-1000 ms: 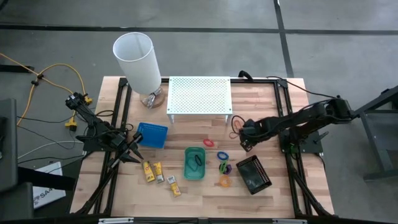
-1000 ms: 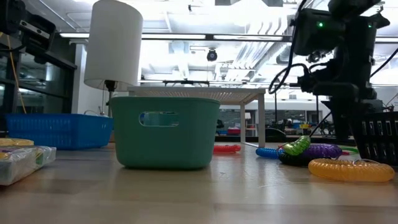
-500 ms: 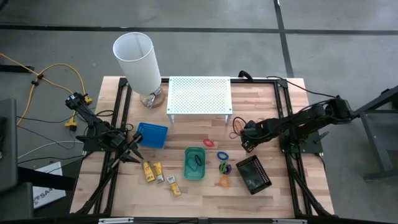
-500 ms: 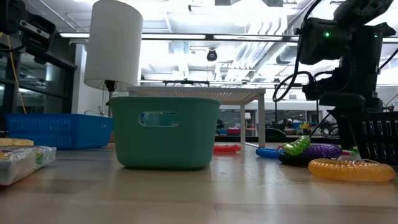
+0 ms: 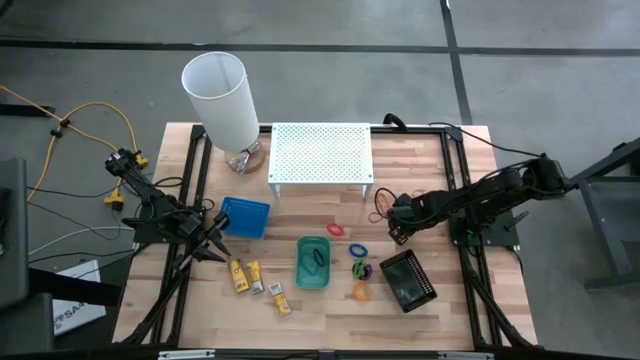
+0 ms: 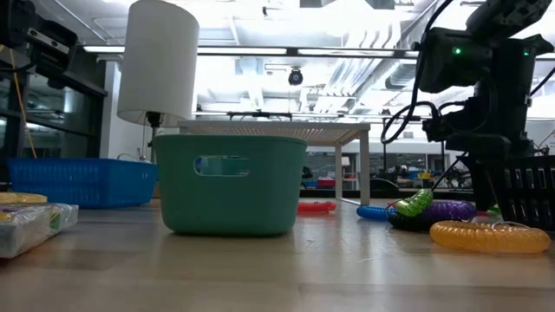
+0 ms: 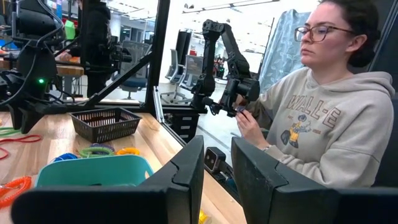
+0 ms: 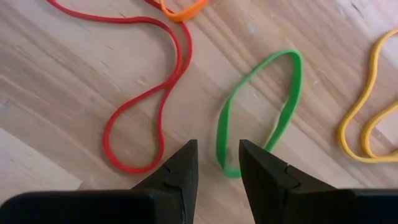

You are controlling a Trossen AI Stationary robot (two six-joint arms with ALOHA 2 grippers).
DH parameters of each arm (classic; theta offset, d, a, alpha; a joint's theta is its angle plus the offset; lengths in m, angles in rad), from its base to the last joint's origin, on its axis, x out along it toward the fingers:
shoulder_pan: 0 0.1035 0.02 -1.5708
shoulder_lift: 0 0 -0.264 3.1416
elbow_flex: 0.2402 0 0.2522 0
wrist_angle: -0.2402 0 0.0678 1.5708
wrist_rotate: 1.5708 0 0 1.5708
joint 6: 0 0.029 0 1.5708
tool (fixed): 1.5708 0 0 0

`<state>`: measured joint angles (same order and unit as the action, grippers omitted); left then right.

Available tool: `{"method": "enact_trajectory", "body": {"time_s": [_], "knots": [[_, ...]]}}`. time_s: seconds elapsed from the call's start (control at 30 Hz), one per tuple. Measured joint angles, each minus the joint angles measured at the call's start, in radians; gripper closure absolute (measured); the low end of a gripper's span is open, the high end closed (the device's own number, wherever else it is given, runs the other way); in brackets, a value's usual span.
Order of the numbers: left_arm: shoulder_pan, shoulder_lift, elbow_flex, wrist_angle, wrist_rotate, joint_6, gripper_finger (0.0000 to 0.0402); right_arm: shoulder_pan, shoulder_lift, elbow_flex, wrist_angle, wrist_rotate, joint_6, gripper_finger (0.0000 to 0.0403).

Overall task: Pick & Place Office Desk Supplies
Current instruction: Put the green rubber band into the green bin

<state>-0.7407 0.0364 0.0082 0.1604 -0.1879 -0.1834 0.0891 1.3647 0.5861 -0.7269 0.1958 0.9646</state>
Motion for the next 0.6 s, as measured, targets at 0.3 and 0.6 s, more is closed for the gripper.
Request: {"method": "enact_trajectory", "body": {"time_s": [0.3, 0.6], "knots": [[0.000, 0.000, 0.000, 0.000, 0.000, 0.000, 0.0323, 0.000, 0.000, 0.000, -0.002, -0.013, 0.023, 0.0298], [0.000, 0.000, 0.000, 0.000, 0.000, 0.000, 0.0323, 0.000, 0.000, 0.000, -0.002, -0.016, 0.038, 0.0298]]}}
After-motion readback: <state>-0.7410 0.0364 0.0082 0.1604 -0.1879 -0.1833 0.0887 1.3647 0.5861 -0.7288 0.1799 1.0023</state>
